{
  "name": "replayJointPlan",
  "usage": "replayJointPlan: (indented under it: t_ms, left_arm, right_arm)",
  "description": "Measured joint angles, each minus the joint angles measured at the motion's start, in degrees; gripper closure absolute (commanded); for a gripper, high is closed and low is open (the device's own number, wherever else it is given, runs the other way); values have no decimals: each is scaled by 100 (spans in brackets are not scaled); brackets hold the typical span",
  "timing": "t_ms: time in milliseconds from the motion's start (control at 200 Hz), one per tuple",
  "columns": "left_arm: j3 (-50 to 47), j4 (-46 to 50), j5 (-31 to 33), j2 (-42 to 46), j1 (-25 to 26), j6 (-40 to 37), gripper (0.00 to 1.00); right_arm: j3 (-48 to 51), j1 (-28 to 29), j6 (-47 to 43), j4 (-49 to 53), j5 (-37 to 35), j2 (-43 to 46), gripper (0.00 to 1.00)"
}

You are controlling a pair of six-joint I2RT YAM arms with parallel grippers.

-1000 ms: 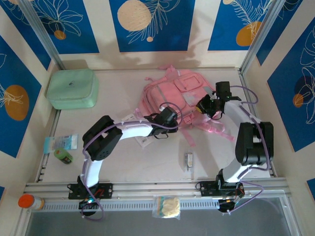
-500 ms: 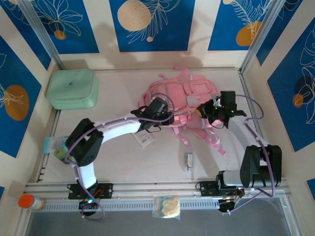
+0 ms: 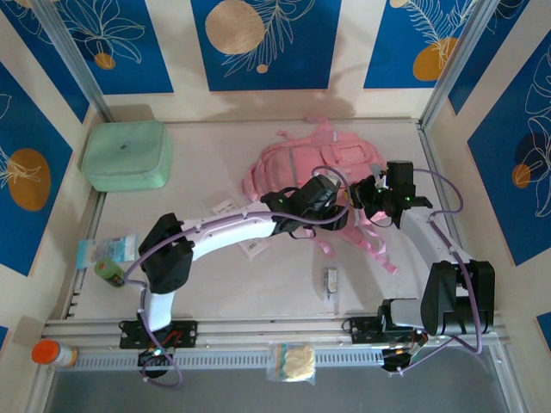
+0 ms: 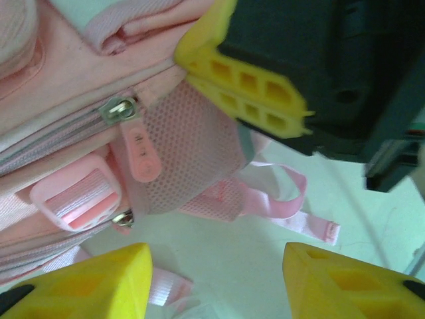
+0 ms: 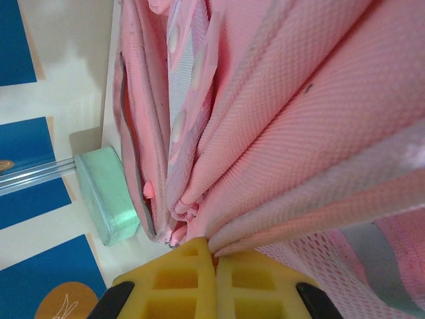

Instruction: Pack books, pencil case, and school supplies into a backpack

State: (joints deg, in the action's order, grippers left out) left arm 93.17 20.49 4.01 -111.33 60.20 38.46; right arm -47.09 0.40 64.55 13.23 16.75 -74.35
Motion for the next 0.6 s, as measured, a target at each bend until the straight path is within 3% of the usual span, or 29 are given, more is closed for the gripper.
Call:
replayJointPlan:
  t_ms: [600]
  left_arm:
    - [1596, 925, 841, -1290, -48, 33, 62]
  right_arm:
    - [79, 37, 251, -173, 37, 0, 100]
